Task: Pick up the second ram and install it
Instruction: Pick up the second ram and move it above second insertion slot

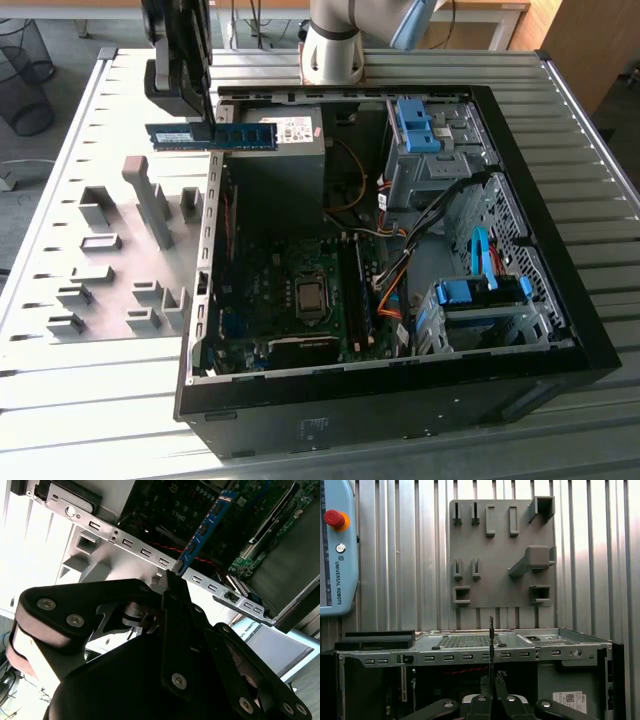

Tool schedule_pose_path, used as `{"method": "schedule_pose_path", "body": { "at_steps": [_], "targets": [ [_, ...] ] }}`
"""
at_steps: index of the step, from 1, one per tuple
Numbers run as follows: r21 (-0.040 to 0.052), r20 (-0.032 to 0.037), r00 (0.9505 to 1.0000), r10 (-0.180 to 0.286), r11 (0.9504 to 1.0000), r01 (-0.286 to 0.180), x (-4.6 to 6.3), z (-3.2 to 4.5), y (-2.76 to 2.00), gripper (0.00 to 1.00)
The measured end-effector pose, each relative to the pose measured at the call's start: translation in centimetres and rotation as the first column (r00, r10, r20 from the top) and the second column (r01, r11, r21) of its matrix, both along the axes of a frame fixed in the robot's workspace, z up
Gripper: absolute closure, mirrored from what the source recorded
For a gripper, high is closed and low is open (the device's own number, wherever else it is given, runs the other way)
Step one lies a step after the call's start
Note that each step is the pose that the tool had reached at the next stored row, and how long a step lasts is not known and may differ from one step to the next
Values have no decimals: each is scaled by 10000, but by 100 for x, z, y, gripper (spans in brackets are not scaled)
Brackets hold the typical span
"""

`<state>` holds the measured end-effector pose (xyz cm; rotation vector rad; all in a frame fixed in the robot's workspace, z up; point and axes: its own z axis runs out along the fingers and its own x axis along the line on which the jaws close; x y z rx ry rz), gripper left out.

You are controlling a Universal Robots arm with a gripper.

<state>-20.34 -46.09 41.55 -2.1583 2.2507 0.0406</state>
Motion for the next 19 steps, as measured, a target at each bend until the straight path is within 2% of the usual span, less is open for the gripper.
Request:
{"method": "schedule_pose_path", "body": {
  "at_steps": [19],
  "targets": [
    [1,1,10000,0,10000,0,215,-1,0,87]
  ]
}}
